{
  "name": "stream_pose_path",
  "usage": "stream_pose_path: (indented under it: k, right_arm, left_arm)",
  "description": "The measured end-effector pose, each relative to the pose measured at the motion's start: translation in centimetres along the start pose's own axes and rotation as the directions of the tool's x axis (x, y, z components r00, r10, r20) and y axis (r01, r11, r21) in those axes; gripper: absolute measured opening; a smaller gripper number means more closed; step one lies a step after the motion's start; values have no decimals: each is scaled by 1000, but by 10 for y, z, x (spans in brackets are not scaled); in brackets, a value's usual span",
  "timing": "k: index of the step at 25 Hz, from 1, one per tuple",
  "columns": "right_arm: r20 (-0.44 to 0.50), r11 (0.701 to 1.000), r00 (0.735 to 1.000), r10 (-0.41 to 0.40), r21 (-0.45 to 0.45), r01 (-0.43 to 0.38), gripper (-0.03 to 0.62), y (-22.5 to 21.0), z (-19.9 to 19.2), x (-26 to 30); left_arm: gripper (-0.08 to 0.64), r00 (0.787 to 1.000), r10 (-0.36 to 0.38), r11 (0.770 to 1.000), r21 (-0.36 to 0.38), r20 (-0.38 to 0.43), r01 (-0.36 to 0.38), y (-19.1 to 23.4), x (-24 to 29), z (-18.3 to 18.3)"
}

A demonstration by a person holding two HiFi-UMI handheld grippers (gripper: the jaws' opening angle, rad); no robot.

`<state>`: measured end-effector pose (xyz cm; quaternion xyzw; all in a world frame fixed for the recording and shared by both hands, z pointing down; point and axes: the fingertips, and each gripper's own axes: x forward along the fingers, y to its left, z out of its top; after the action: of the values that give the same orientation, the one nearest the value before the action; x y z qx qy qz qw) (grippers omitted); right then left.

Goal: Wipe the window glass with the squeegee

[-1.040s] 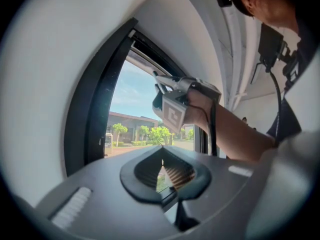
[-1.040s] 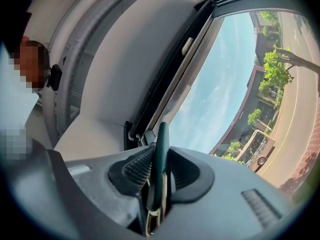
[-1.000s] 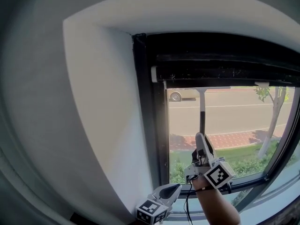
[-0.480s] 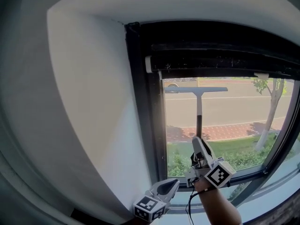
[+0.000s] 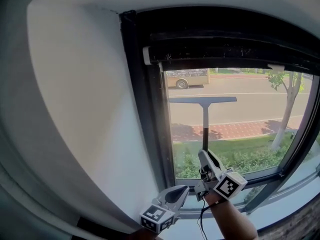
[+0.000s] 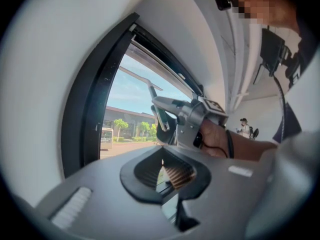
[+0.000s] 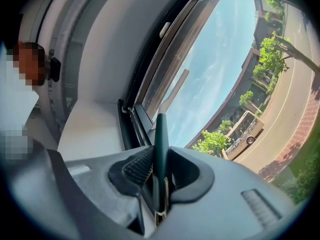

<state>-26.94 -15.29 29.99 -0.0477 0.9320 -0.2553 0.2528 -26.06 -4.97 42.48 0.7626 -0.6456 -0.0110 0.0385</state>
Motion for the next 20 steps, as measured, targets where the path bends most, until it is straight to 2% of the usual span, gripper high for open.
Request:
stream_pose_path:
  k: [8,15,20]
  right_arm:
    - [-116,999,992,-38,33,42,103,-27,-55,-26]
    - [-157,998,987,-32,48,40,103,-39,-68,-45]
    - [-231,995,973,-10,96,33,103,-47,-92,-54]
  left_arm:
    - [5,998,69,997,-25,-4,-69,22,-9,-2]
    - [5,997,72,997,-28,-14,-72,17,-8,-9]
    - [5,997,73,997,-35,-13,-73,16,-6,-8]
